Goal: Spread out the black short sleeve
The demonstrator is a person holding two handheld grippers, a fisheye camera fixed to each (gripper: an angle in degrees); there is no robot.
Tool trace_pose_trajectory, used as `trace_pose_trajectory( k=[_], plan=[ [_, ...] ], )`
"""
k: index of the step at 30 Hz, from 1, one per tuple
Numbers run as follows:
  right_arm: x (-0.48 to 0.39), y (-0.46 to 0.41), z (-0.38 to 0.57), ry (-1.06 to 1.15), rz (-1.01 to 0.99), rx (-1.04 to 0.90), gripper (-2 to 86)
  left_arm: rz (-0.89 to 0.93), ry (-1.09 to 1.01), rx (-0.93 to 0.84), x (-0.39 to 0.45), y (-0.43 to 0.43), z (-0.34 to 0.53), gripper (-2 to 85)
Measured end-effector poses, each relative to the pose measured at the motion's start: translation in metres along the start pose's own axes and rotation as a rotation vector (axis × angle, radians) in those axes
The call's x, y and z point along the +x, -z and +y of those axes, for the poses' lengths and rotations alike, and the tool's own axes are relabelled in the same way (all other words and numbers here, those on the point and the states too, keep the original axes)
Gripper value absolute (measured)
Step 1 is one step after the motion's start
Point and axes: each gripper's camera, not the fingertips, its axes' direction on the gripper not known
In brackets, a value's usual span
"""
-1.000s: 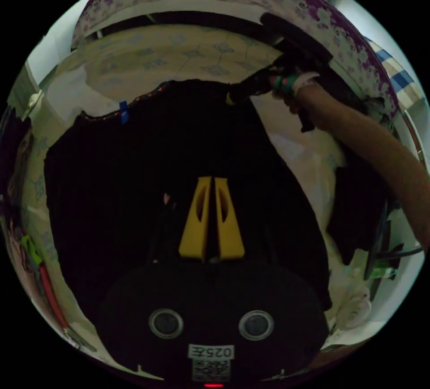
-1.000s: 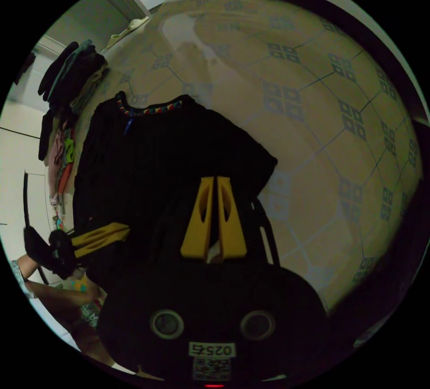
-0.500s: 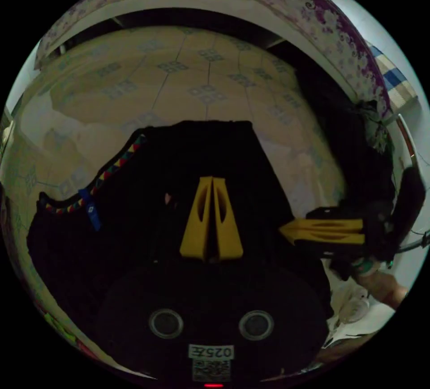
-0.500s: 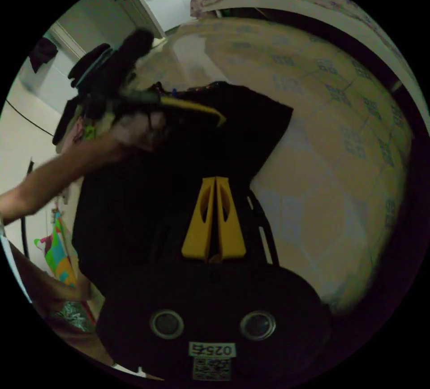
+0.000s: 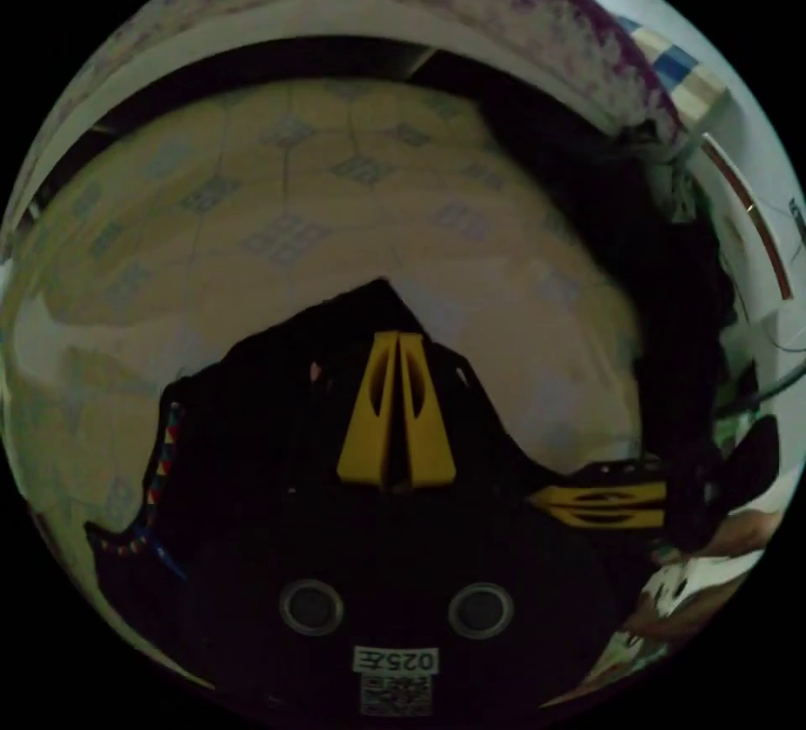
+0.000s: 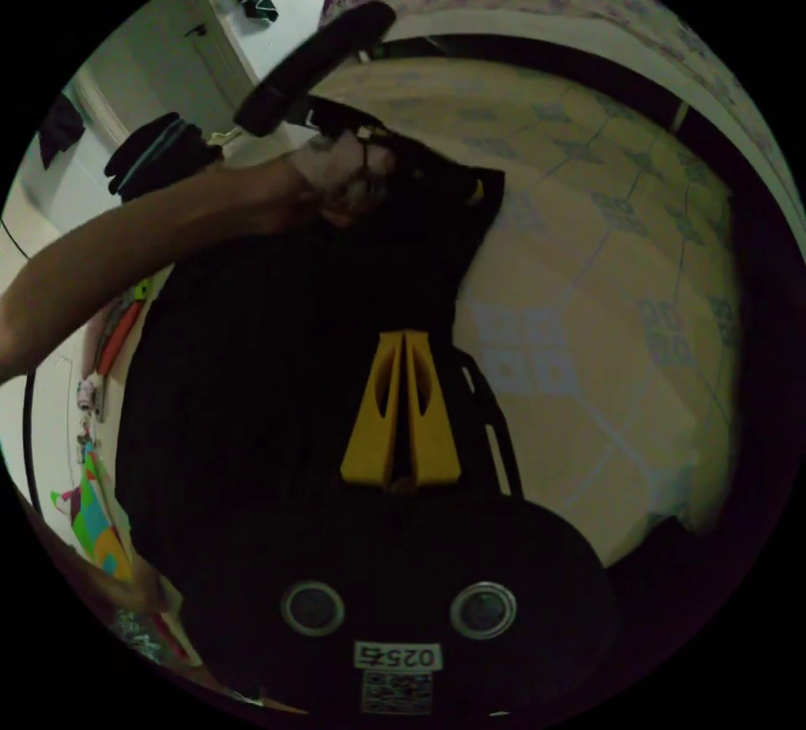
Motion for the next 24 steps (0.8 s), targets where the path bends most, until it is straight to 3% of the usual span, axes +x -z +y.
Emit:
trace_pose_trajectory(
  k=[3, 6, 9, 12, 14, 17, 21, 24],
  plan=[
    [0.013, 0.021, 0.010, 0.001, -0.020, -0.021, -0.8, 0.024, 0.100, 0.026, -0.015, 0.050, -0.001, -0.9],
    [0.028, 0.086, 0.040, 0.025, -0.078, 0.173, -0.3, 0.049, 0.020, 0.221, -0.008, 0.138, 0.042, -0.6],
    [0.056, 0.147, 0.085, 0.052, -0.306, 0.190, 3.1, 0.105, -0.007, 0.266, -0.001, 0.232, 0.134, 1.8],
    [0.091, 0.172, 0.150, -0.053, -0.376, 0.028, 8.2, 0.060, 0.219, 0.118, -0.005, 0.302, 0.259, 5.3],
    [0.115, 0.180, 0.207, -0.149, -0.397, -0.162, 11.6, -0.032, 0.548, -0.056, -0.012, 0.347, 0.370, 5.2],
    [0.134, 0.193, 0.272, -0.261, -0.465, -0.302, 13.4, 0.023, 0.961, -0.043, 0.003, 0.412, 0.493, 4.7],
    [0.147, 0.209, 0.325, -0.348, -0.537, -0.373, 13.9, -0.003, 1.122, -0.119, 0.049, 0.458, 0.562, 6.0],
    [0.165, 0.221, 0.353, -0.415, -0.643, -0.358, 13.3, 0.138, 1.202, -0.090, 0.069, 0.476, 0.593, 6.5]
  ],
)
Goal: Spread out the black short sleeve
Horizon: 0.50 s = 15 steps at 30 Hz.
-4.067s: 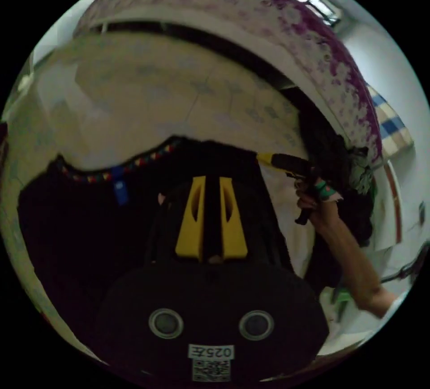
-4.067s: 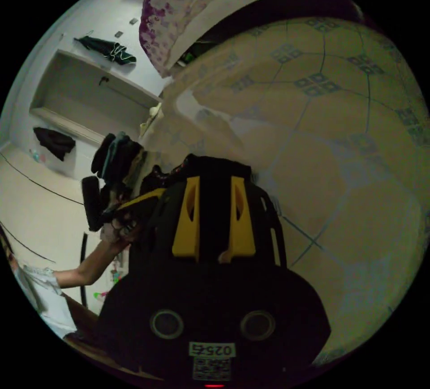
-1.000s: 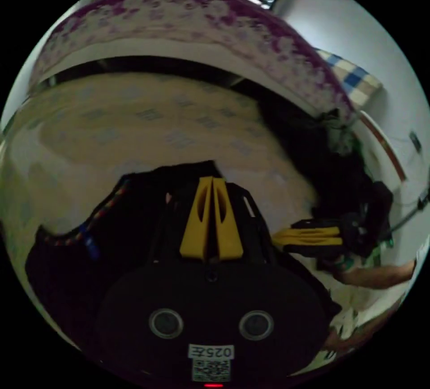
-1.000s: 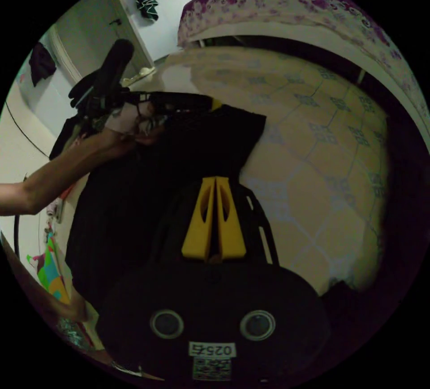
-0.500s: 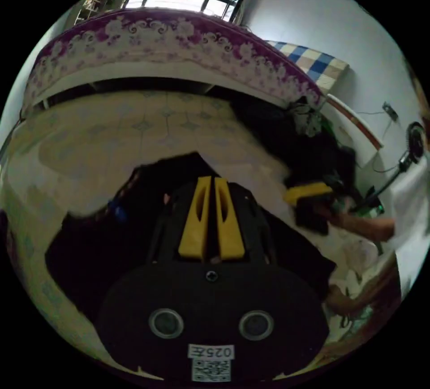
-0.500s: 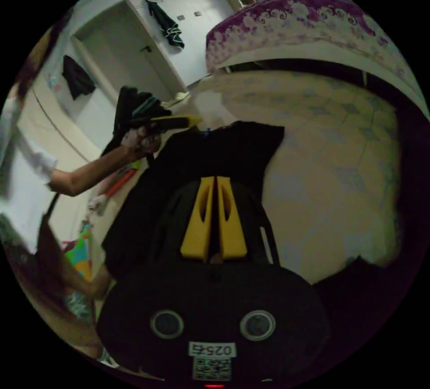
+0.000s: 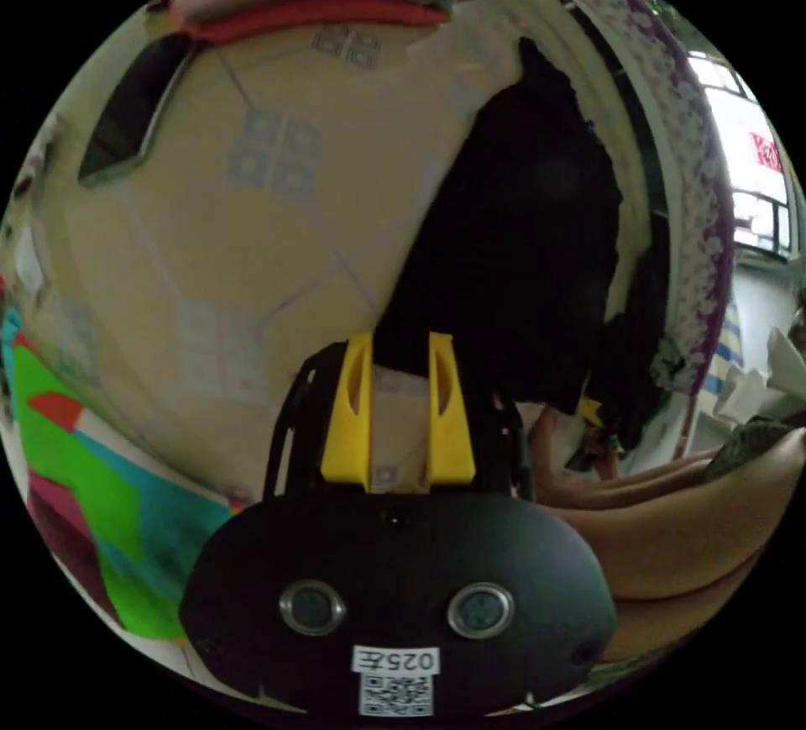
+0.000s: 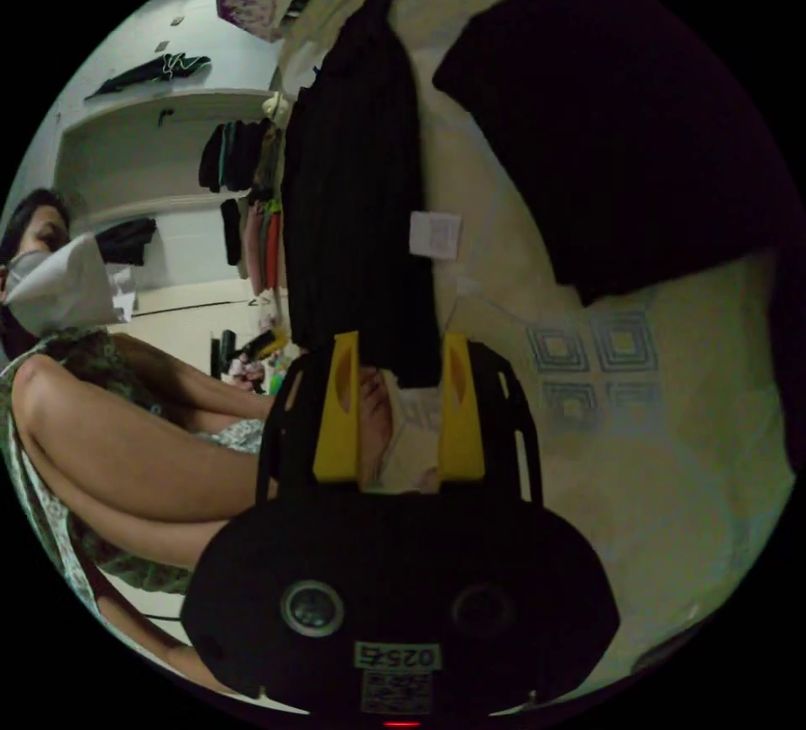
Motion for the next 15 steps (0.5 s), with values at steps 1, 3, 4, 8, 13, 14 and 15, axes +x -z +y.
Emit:
trace_pose_trajectory(
  k=[1, 3, 4, 8, 13, 14, 15],
  plan=[
    [0.006, 0.008, 0.007, -0.003, -0.016, 0.015, 12.9, 0.040, 0.024, -0.005, -0.007, 0.005, 0.007, 6.5],
    [0.016, 0.020, 0.013, -0.016, -0.079, 0.030, 13.0, 0.095, 0.030, 0.030, -0.011, 0.022, 0.016, 6.4],
    [0.022, 0.027, 0.015, -0.021, -0.118, 0.030, 12.9, 0.118, 0.032, 0.047, -0.011, 0.035, 0.020, 6.7],
    [0.031, 0.050, 0.018, -0.016, -0.167, -0.002, 13.2, 0.176, 0.029, 0.064, -0.007, 0.084, 0.031, 8.8],
    [0.024, 0.079, 0.027, 0.017, -0.082, -0.025, 13.5, 0.037, -0.021, 0.086, 0.001, 0.149, 0.041, 9.4],
    [0.026, 0.084, 0.028, 0.012, -0.097, -0.015, 13.4, 0.037, -0.030, 0.071, 0.001, 0.160, 0.043, 9.1],
    [0.028, 0.086, 0.029, 0.008, -0.110, -0.010, 13.3, 0.050, -0.031, 0.070, 0.001, 0.166, 0.044, 9.0]
  ],
)
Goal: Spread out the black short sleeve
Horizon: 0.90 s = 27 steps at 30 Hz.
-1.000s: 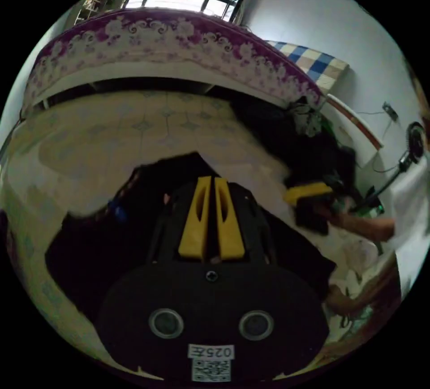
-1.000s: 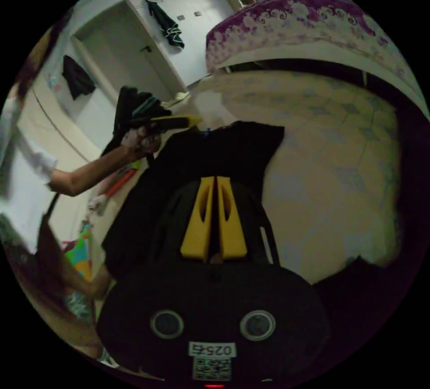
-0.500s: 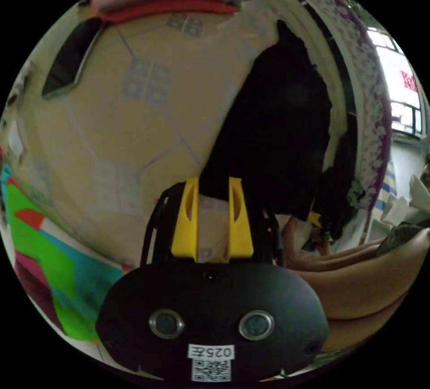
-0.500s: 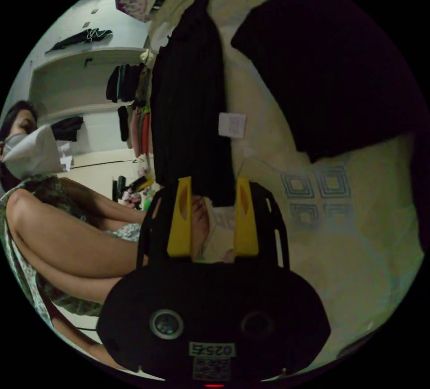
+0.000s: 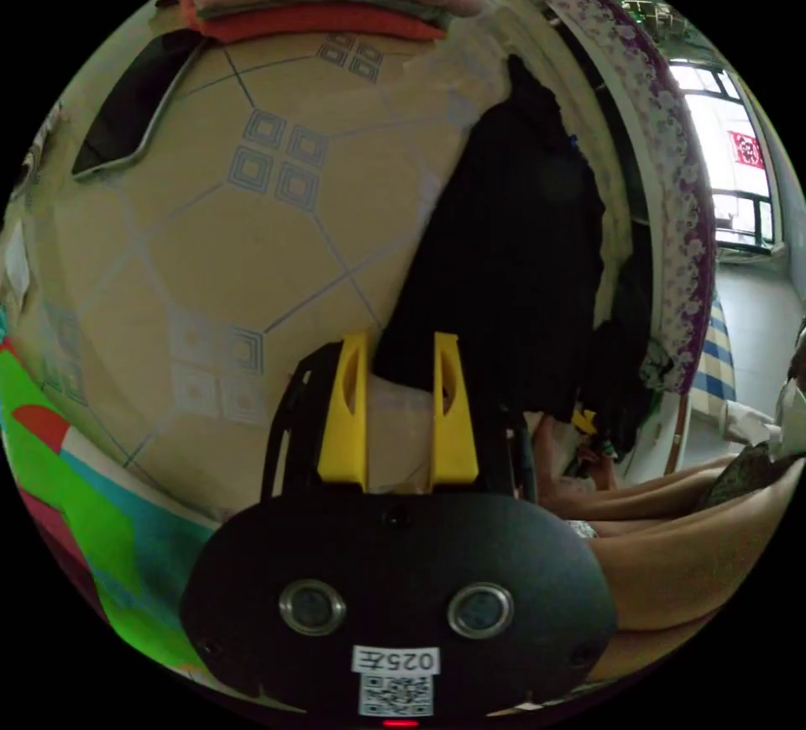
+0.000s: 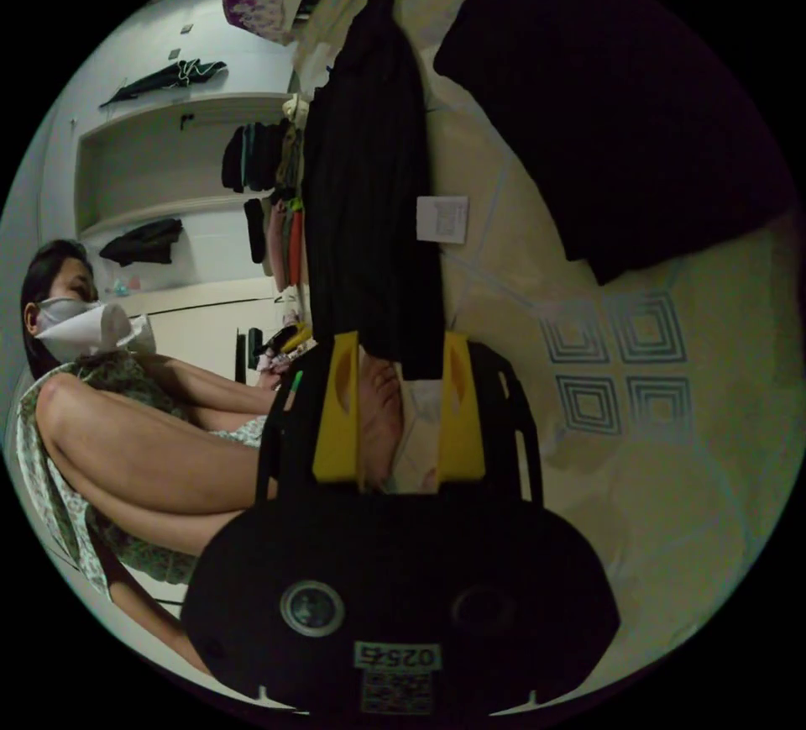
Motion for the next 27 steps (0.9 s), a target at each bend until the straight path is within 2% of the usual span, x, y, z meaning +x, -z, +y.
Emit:
trace_pose_trajectory(
  k=[3, 8, 12, 16, 19, 23, 27],
  plan=[
    [0.007, 0.007, 0.000, -0.013, -0.069, 0.012, 11.9, 0.056, 0.000, -0.034, 0.002, 0.024, 0.003, 6.7],
    [0.002, 0.020, 0.002, 0.008, -0.010, -0.003, 7.2, -0.052, -0.094, -0.141, 0.016, 0.068, 0.013, 0.5],
    [-0.005, 0.021, -0.003, 0.032, 0.056, -0.093, 1.1, 0.057, -0.056, -0.147, 0.003, 0.106, 0.015, -0.8],
    [-0.028, 0.065, -0.015, 0.064, -0.017, -0.076, -0.4, 0.131, -0.099, -0.125, 0.000, 0.179, 0.013, -0.9],
    [-0.051, 0.090, -0.019, 0.082, 0.022, -0.139, -0.7, 0.160, -0.155, -0.178, 0.006, 0.229, 0.015, -1.0],
    [-0.057, 0.096, -0.012, 0.043, 0.082, -0.213, -0.7, 0.212, -0.099, -0.264, -0.002, 0.269, 0.040, -1.0],
    [-0.034, 0.097, 0.006, -0.050, 0.044, -0.207, -0.7, 0.283, 0.000, -0.286, -0.029, 0.287, 0.073, -1.1]
  ],
)
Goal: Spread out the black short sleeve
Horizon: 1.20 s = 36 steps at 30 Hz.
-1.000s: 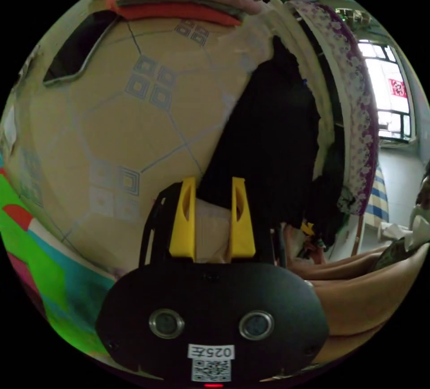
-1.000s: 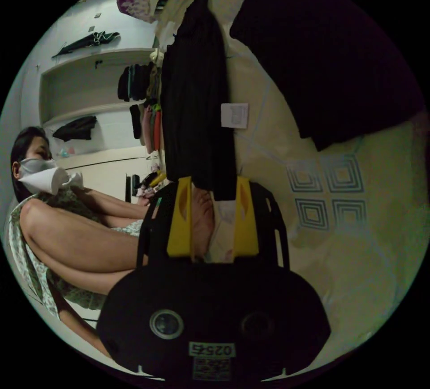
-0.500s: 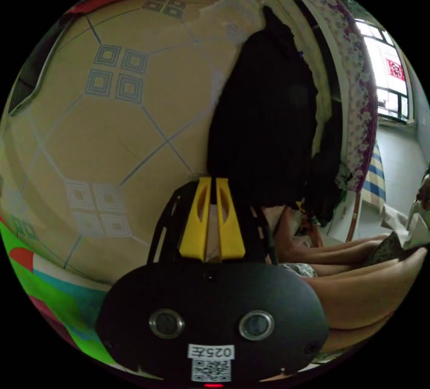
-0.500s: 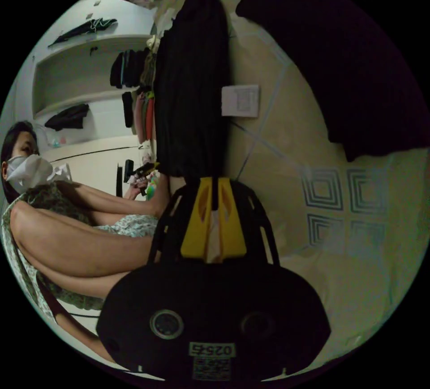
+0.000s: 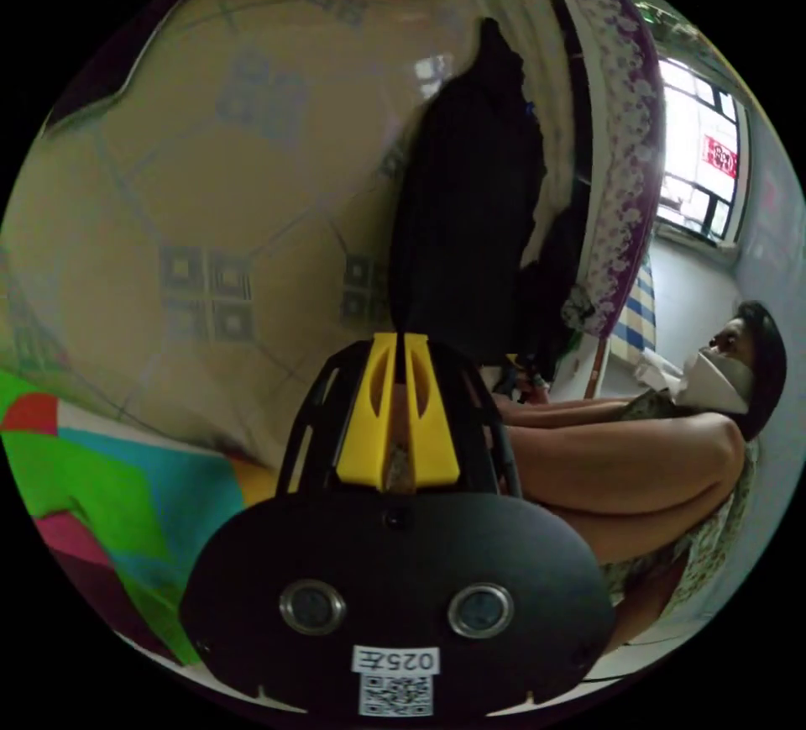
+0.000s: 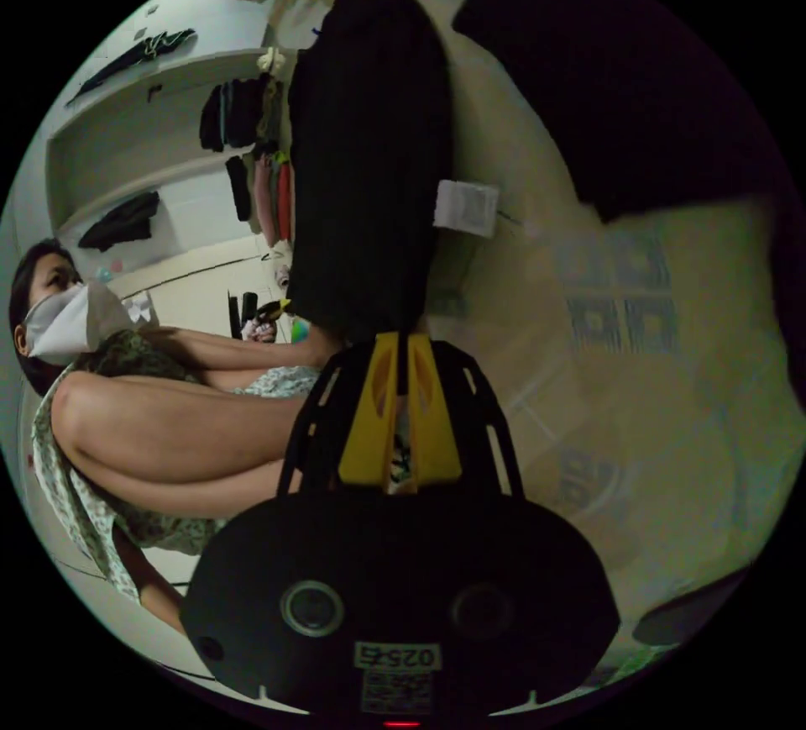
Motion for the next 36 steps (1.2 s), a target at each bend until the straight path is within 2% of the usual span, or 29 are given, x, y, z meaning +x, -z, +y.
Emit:
trace_pose_trajectory(
  k=[6, 10, 14, 19, 25, 27, 28, 30, 33, 36],
  plan=[
    [0.018, -0.002, 0.029, -0.075, -0.120, 0.007, -0.6, 0.156, 0.062, 0.020, -0.032, 0.018, 0.061, -1.6],
    [-0.018, 0.040, 0.016, 0.008, -0.325, 0.159, -0.5, 0.423, -0.008, 0.184, -0.006, 0.054, 0.076, -1.7],
    [-0.050, 0.083, -0.056, 0.121, -0.568, 0.242, -0.5, 0.587, -0.147, 0.282, 0.049, 0.086, 0.022, -1.7],
    [-0.051, 0.106, -0.189, 0.078, -0.842, 0.274, -0.2, 0.685, -0.130, 0.315, 0.110, 0.092, -0.105, -1.6],
    [-0.036, 0.100, -0.372, 0.150, -0.816, 0.355, 5.3, 0.513, -0.062, 0.443, 0.152, 0.047, -0.274, -0.5],
    [-0.026, 0.089, -0.397, 0.117, -0.832, 0.450, 10.0, 0.539, -0.003, 0.501, 0.145, 0.032, -0.303, 1.5],
    [-0.024, 0.084, -0.406, 0.107, -0.830, 0.500, 14.9, 0.582, 0.051, 0.591, 0.139, 0.025, -0.308, 2.4],
    [-0.027, 0.077, -0.413, 0.136, -0.808, 0.521, 15.3, 0.667, 0.050, 0.673, 0.137, 0.021, -0.313, 4.3],
    [-0.034, 0.061, -0.411, 0.183, -0.746, 0.432, 13.8, 0.518, 0.082, 0.586, 0.145, 0.015, -0.320, 5.6],
    [-0.048, 0.042, -0.390, 0.223, -0.400, 0.350, 13.9, 0.201, -0.045, 0.420, 0.173, -0.005, -0.310, 5.7]
  ],
)
